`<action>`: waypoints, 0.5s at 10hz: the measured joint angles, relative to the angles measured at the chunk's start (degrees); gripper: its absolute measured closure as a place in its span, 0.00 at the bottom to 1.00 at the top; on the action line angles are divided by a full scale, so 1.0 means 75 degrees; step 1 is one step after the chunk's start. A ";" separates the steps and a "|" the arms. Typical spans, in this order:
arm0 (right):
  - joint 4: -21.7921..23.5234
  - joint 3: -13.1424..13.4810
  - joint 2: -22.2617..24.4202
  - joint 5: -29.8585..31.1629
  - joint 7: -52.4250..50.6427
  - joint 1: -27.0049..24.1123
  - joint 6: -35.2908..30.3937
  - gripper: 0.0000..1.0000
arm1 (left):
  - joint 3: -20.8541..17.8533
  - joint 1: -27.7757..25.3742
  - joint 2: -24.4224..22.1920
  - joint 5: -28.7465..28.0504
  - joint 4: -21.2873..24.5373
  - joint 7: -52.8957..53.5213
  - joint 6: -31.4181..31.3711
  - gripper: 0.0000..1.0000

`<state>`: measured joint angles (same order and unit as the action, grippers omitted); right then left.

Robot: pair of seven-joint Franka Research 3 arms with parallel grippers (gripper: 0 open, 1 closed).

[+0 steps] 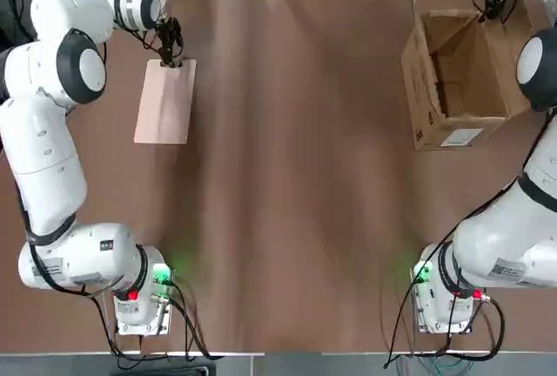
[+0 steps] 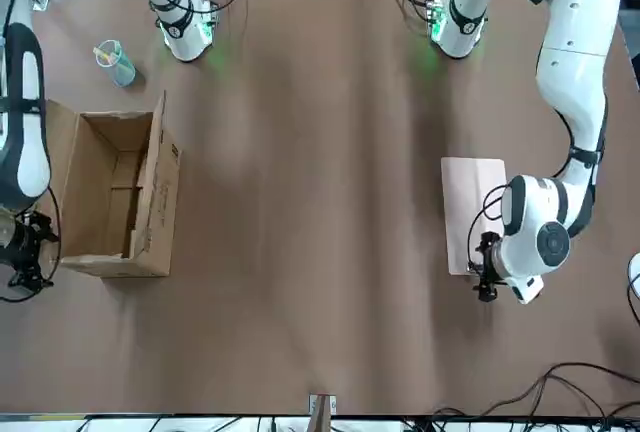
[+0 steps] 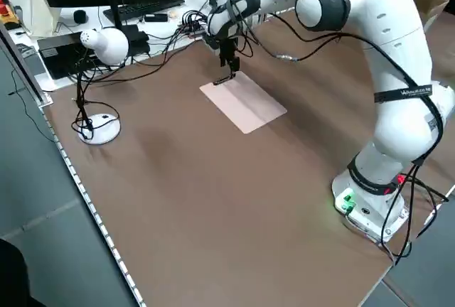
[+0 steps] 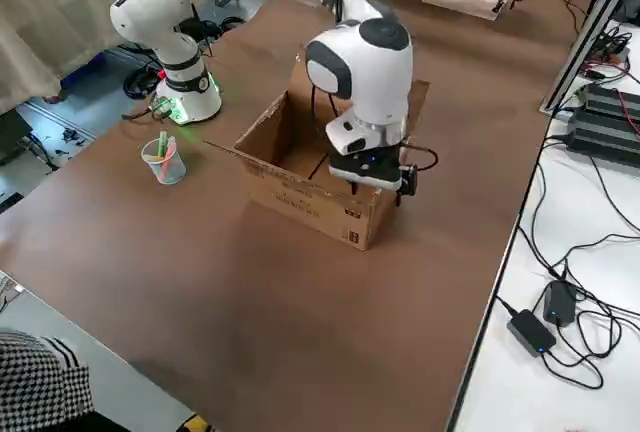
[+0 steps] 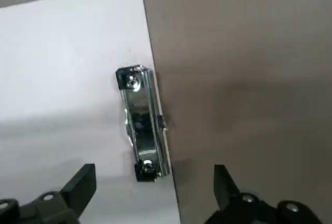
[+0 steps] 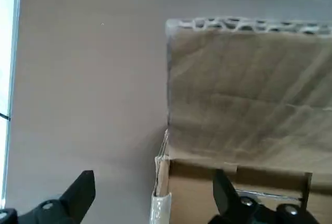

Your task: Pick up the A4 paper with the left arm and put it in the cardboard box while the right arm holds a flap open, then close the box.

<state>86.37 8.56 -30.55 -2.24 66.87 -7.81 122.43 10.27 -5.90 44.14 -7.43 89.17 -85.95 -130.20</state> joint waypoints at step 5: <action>0.0287 -0.0007 -0.0047 0.0124 0.0000 -0.0001 0.0252 0.14 | -0.0187 -0.0102 0.0204 0.0000 0.0101 0.0000 -0.0034 0.02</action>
<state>88.52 8.50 -30.91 -1.31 66.87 -7.82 124.32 8.87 -6.67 45.67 -7.44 89.93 -85.94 -130.46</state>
